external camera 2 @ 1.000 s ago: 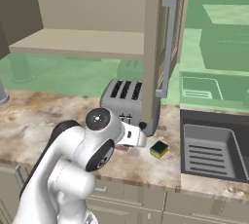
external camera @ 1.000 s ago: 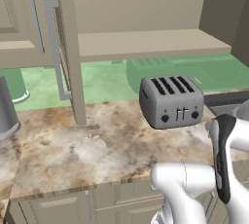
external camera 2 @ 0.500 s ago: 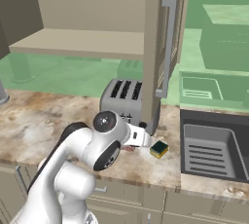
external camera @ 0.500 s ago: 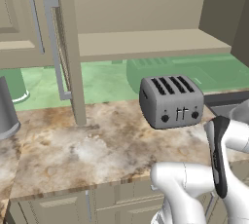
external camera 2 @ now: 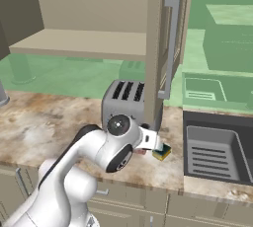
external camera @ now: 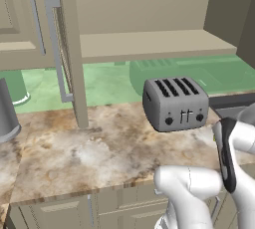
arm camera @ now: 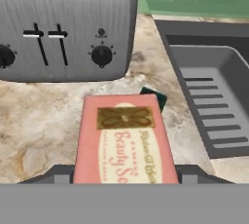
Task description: Locate and retrieve the sponge and bar soap from the cabinet. Place them next to the sink.
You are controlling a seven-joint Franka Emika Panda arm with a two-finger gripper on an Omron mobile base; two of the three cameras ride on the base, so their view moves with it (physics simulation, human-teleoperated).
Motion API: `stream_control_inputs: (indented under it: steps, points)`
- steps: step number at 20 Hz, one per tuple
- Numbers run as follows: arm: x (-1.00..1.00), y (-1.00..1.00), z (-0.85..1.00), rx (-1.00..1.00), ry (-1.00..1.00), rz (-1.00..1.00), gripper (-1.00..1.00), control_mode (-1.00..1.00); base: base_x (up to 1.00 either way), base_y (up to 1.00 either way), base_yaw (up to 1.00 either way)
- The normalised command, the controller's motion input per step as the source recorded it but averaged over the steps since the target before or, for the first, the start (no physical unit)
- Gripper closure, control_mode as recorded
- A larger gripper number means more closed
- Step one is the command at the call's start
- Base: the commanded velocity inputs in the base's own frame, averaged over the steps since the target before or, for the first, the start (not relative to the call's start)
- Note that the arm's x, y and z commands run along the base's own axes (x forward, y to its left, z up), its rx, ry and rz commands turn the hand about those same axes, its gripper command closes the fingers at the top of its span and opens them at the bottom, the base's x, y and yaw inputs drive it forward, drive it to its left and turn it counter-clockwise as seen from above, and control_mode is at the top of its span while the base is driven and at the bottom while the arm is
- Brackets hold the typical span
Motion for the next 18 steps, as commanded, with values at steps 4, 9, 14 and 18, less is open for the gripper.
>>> stream_control_inputs:
  steps: [4, 9, 14, 18]
  points:
    - [0.21, -0.36, 0.0, 0.02, 0.0, 0.01, 1.0, -1.0, 0.0, 0.0, 0.0]
    - [0.13, -0.25, -0.11, 0.0, 0.01, 0.0, 1.0, -1.0, 0.0, 0.0, 0.0]
    - [0.05, -0.11, -0.2, 0.0, 0.02, 0.0, 1.0, -1.0, 0.0, 0.0, 0.0]
    - [0.0, -0.03, -0.2, 0.0, 0.0, 0.0, 1.0, -1.0, 0.0, 0.0, 0.0]
